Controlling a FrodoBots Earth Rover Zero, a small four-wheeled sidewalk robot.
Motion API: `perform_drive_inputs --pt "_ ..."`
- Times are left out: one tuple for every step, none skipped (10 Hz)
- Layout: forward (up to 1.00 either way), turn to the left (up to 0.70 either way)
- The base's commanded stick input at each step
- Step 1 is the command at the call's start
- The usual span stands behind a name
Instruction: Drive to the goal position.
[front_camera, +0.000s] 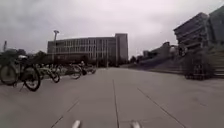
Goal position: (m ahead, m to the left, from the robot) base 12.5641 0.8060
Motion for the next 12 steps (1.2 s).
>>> perform_drive_inputs --pt "0.85 0.00" --pt "0.85 -0.06" --pt "0.85 -0.28" --pt "0.85 -0.21" --pt "0.85 0.00" --pt "0.85 0.00" --pt "0.85 0.00" --pt "0.85 0.00" --pt "0.85 0.00" --pt "0.85 0.00" --pt "0.85 -0.10" --pt "0.85 -0.20"
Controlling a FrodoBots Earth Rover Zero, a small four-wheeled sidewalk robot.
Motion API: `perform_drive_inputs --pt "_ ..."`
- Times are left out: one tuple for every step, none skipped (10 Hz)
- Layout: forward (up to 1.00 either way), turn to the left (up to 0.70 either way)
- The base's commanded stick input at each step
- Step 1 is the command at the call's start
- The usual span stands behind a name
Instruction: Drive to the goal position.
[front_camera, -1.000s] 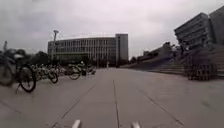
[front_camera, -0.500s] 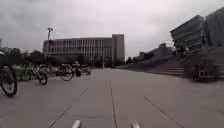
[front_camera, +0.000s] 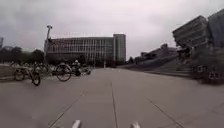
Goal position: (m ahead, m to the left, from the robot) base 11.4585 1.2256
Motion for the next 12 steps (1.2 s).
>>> perform_drive_inputs --pt "0.85 -0.15" --pt "0.85 -0.05" --pt "0.85 0.00" --pt "0.85 0.00" --pt "0.85 0.00" --pt "0.85 0.00" --pt "0.85 0.00" --pt "0.85 0.00" --pt "0.85 0.00" --pt "0.85 0.00" --pt "0.85 0.00" --pt "0.85 0.00"
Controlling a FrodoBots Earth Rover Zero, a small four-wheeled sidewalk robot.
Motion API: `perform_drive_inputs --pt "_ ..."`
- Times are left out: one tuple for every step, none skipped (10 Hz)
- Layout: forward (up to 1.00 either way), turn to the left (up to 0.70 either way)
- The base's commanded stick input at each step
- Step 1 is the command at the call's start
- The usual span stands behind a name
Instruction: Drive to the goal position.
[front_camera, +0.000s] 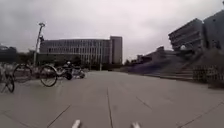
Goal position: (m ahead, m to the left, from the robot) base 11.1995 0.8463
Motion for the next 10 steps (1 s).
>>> perform_drive_inputs --pt "0.85 0.00" --pt "0.85 0.00" --pt "0.85 0.00" --pt "0.85 0.00" --pt "0.85 0.00" --pt "0.85 0.00" --pt "0.85 0.00" --pt "0.85 0.00" --pt "0.85 0.03" --pt "0.85 0.19"
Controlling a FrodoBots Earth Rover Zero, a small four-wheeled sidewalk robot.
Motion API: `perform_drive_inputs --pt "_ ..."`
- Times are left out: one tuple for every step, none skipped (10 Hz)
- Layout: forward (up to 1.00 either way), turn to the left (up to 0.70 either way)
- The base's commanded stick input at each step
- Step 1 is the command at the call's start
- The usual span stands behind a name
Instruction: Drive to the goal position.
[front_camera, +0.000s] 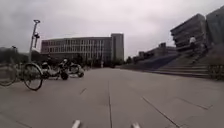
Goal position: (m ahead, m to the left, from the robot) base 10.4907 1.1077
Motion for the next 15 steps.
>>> perform_drive_inputs --pt "0.85 0.18" --pt "0.85 0.03" --pt "0.85 0.00" --pt "0.85 0.00" --pt "0.85 0.00" --pt "0.85 0.00" --pt "0.85 0.00" --pt "0.85 0.00" --pt "0.85 0.00" --pt "0.85 0.00" --pt "0.85 0.00" --pt "0.85 0.00" --pt "0.85 0.00" --pt "0.85 0.00" --pt "0.85 0.00"
